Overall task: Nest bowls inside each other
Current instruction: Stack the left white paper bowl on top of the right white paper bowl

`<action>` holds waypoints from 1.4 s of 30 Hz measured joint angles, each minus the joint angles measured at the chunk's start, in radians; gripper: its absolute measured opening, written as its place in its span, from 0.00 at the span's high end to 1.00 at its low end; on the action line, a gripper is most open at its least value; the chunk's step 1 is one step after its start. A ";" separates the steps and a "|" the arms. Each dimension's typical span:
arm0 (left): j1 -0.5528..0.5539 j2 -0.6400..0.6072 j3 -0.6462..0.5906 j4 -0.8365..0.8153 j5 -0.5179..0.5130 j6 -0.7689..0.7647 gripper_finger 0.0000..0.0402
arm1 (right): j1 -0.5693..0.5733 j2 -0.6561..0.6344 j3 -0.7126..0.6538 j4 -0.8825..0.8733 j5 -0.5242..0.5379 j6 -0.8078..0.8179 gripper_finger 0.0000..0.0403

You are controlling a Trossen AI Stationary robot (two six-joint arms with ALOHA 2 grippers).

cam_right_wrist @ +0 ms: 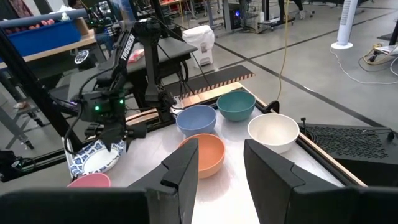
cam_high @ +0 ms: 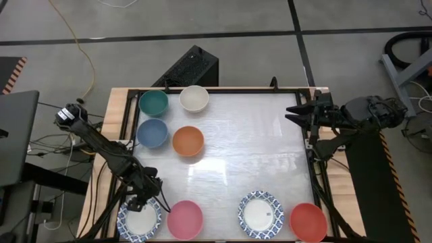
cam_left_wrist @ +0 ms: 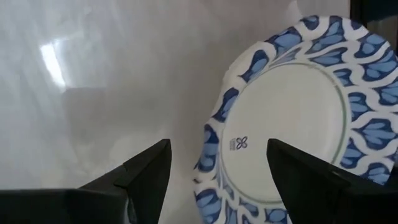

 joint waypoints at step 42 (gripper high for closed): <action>-0.010 0.000 -0.088 0.045 0.077 -0.012 0.99 | 0.000 0.000 0.000 0.000 0.001 -0.001 0.63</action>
